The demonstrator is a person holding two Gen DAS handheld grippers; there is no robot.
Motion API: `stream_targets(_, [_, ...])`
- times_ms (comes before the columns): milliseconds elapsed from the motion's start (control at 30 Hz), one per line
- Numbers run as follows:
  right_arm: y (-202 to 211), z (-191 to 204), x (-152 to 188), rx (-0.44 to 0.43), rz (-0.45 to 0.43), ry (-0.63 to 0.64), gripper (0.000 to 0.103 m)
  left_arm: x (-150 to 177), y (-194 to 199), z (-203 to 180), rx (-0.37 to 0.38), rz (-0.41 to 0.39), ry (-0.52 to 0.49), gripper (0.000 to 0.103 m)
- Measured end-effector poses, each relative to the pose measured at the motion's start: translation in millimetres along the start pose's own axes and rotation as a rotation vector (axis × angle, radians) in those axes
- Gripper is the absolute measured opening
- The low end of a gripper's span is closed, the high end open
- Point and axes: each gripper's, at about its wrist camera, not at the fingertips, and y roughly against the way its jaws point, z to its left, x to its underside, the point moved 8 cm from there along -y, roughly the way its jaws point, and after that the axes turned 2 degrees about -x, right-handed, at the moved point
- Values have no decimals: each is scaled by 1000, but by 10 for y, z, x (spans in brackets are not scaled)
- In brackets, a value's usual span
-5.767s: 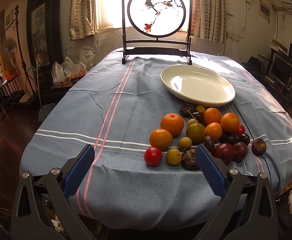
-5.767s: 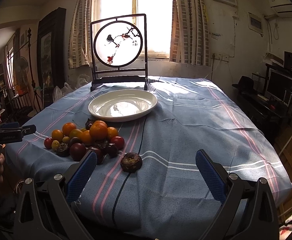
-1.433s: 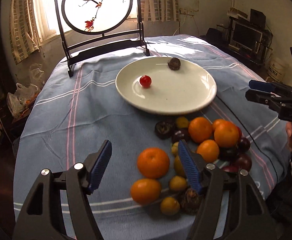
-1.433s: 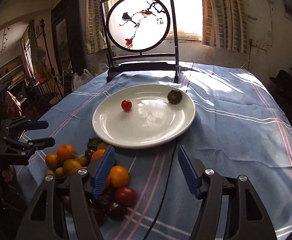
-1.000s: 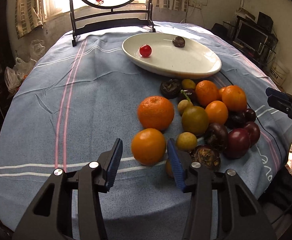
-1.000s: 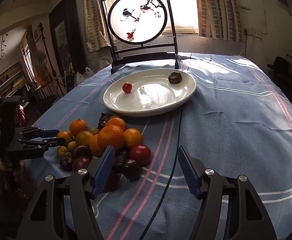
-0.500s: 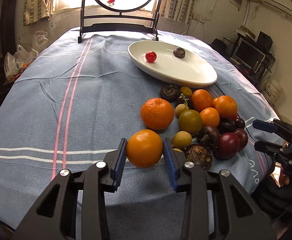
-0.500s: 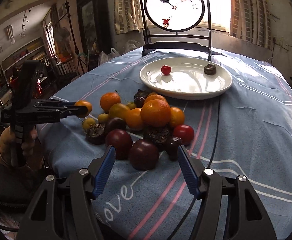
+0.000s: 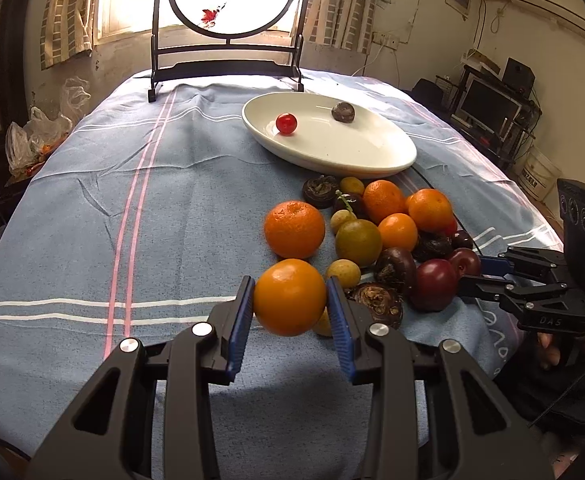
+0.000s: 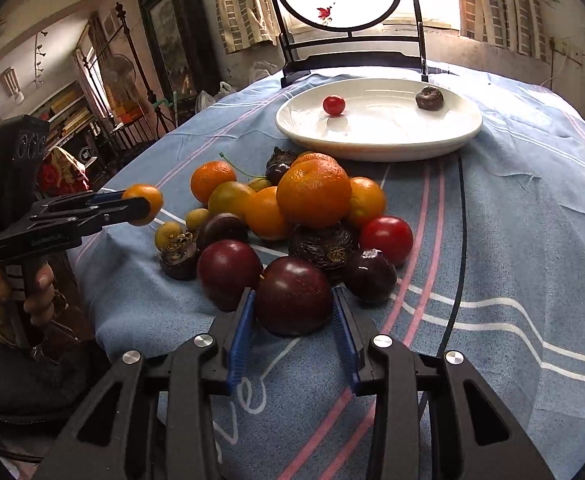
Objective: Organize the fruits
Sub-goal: 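Grasp a mandarin with the left tool while the right tool grasps a dark red plum, then release the mandarin on the white plate with the left tool while the right tool releases the plum there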
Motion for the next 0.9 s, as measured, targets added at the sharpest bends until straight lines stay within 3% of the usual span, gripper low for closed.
stream_targets(233, [371,-23,-239,-73,-94,-42,38,-120,95,-67,15,-37,-7,35])
stream_targets(433, [582,-375,-764,-34,-173,-68,38,-575,42,-221,40,-73,-32,35])
stream_targets(633, [215,-849,-1241,8,-139,-135,38,-1168,-425,-391,59,-59,-49,36])
stream_targets(833, [-386,-1181,-1468,44,-55,-182,39,-1447,-1187,-440,59,66,-27,36])
stream_targets(900, [-514,-1238,-1524,58,-53,-186,46,-1473,-1370,-418,49,100,-20,36])
